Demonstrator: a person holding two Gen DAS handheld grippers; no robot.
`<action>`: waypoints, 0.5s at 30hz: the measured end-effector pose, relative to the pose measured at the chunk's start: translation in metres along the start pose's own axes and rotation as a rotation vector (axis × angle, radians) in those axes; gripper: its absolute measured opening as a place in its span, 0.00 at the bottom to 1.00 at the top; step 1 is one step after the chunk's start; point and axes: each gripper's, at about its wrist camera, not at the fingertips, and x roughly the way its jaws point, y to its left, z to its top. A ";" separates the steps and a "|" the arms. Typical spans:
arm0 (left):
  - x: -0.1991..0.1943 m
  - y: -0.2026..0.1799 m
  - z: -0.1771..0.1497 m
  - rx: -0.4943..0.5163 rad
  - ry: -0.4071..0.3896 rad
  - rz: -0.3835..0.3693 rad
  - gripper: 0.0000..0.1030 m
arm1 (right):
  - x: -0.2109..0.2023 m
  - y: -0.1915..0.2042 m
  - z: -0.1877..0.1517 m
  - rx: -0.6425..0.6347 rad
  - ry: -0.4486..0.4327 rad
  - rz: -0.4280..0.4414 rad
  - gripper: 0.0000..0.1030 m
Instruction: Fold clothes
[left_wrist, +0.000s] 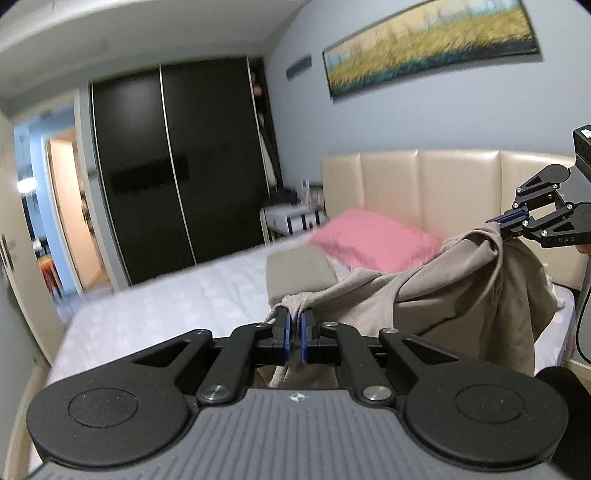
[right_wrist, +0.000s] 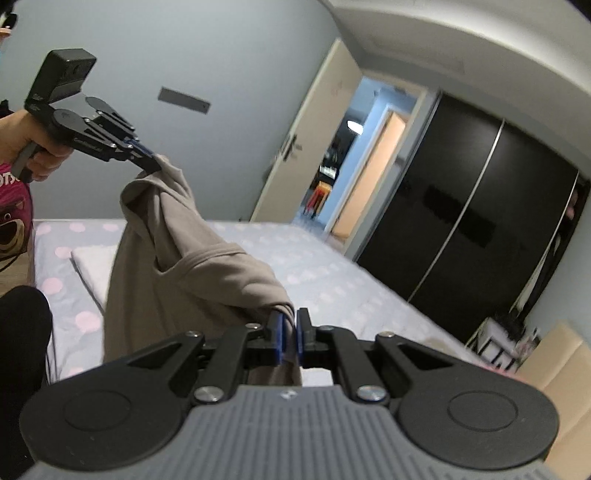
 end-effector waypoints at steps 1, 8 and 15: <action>0.011 0.003 -0.006 -0.007 0.024 -0.003 0.04 | 0.013 -0.004 -0.007 0.012 0.020 0.005 0.08; 0.134 0.033 -0.078 -0.072 0.237 -0.010 0.04 | 0.130 -0.012 -0.074 0.095 0.187 0.055 0.03; 0.256 0.053 -0.158 -0.113 0.440 -0.015 0.03 | 0.245 -0.004 -0.142 0.188 0.328 0.130 0.02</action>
